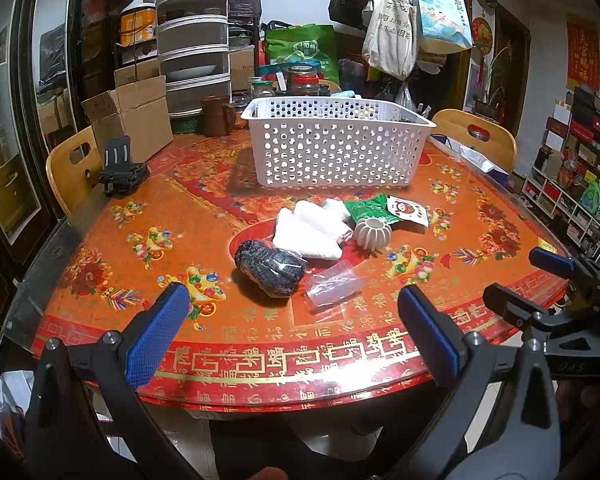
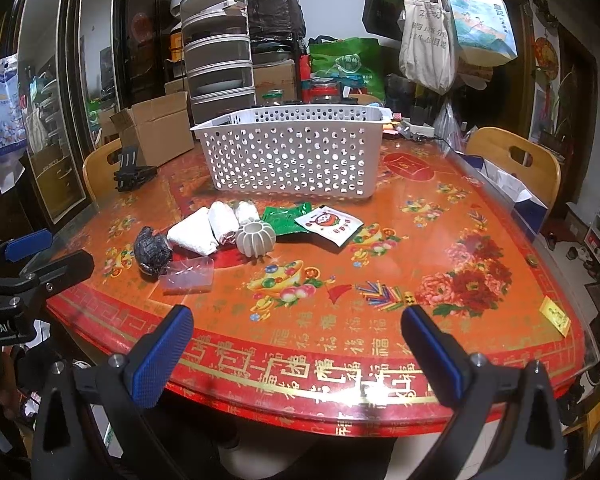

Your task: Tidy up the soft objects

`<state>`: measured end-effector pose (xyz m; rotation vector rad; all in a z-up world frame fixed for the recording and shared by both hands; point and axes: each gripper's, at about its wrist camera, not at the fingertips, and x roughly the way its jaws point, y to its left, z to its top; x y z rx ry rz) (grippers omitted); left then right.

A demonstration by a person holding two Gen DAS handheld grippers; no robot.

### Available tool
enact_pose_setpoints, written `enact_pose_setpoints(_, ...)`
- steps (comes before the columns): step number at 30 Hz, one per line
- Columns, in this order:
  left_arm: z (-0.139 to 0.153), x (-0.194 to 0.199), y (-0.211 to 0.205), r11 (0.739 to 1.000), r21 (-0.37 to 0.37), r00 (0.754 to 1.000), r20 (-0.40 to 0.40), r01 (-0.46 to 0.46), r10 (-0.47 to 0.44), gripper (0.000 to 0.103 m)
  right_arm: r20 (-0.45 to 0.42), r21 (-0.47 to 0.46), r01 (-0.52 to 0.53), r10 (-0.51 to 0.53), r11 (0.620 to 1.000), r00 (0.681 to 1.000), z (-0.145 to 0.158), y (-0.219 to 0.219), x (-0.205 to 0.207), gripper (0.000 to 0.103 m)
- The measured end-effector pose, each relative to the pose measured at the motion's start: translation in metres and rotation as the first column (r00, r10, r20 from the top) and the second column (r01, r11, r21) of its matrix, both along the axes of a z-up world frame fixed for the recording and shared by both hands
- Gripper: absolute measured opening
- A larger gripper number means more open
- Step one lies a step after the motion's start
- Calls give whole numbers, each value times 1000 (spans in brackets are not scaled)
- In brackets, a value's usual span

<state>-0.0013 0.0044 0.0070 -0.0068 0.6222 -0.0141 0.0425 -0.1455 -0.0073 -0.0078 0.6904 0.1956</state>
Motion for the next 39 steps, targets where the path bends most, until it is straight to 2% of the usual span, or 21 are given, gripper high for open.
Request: enact_pose_setpoints(39, -1, 0, -3, 1000, -3, 1000, -7, 1, -1, 103, -13, -1, 0, 0, 1000, 1000, -1, 0, 1, 103)
